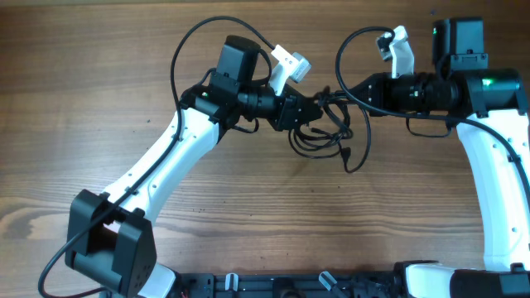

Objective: Untangle cables

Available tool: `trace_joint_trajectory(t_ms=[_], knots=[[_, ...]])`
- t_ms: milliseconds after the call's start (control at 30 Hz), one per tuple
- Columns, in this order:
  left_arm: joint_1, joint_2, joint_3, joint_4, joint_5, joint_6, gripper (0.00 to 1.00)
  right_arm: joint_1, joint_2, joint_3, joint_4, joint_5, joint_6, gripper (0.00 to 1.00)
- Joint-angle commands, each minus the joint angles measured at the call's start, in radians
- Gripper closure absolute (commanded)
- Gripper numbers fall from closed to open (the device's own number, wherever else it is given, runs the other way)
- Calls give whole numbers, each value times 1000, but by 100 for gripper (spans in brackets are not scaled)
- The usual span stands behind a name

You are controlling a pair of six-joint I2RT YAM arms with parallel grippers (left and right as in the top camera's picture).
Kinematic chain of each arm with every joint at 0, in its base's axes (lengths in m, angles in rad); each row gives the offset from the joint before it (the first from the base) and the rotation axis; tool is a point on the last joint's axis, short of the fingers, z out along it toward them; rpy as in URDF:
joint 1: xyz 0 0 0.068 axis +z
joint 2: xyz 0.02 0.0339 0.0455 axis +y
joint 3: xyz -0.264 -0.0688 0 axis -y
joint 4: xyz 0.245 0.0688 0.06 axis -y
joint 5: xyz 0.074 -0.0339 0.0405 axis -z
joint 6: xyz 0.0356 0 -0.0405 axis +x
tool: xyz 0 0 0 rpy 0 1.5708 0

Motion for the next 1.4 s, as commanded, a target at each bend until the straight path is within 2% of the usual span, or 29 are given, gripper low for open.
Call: trace_joint_trajectory(t_ms=[0, 200, 367, 633, 733, 800, 867, 933, 1033, 1133, 1200, 1300, 1367], knots=[[0, -8, 1, -2, -30, 5, 69, 8, 11, -3, -4, 2, -10, 96], [0, -7, -2, -39, -129, 5, 68, 8, 11, -3, -12, 14, 27, 96], [0, -6, -3, -34, -131, 5, 66, 8, 11, -3, -21, 28, 43, 96], [-20, -6, -3, 80, -126, -160, 46, 8, 11, -3, -23, 28, 43, 96], [-58, -6, -3, 140, -132, -173, 45, 8, 11, -3, -24, 28, 43, 96], [-85, -4, -3, 153, -206, -238, 44, 8, 11, -3, -24, 28, 43, 96], [-112, 7, -3, 150, -343, -362, 44, 8, 11, -3, -24, 28, 43, 96], [-130, 18, -3, 149, -399, -458, 42, 8, 11, -3, -25, 28, 43, 96], [-139, 26, -3, 116, -434, -531, 44, 8, 11, -3, -29, 33, 43, 96], [-138, 27, -3, -1, -576, -550, 45, 8, 11, -3, -35, 77, 48, 95], [-138, 27, -3, -68, -634, -549, 44, 8, 11, -3, -35, 125, 92, 90], [-138, 27, -3, -180, -725, -549, 43, 8, 11, -3, -35, 145, 103, 75], [-138, 27, -3, -219, -761, -549, 43, 8, 11, -3, -34, 146, 103, 69]])
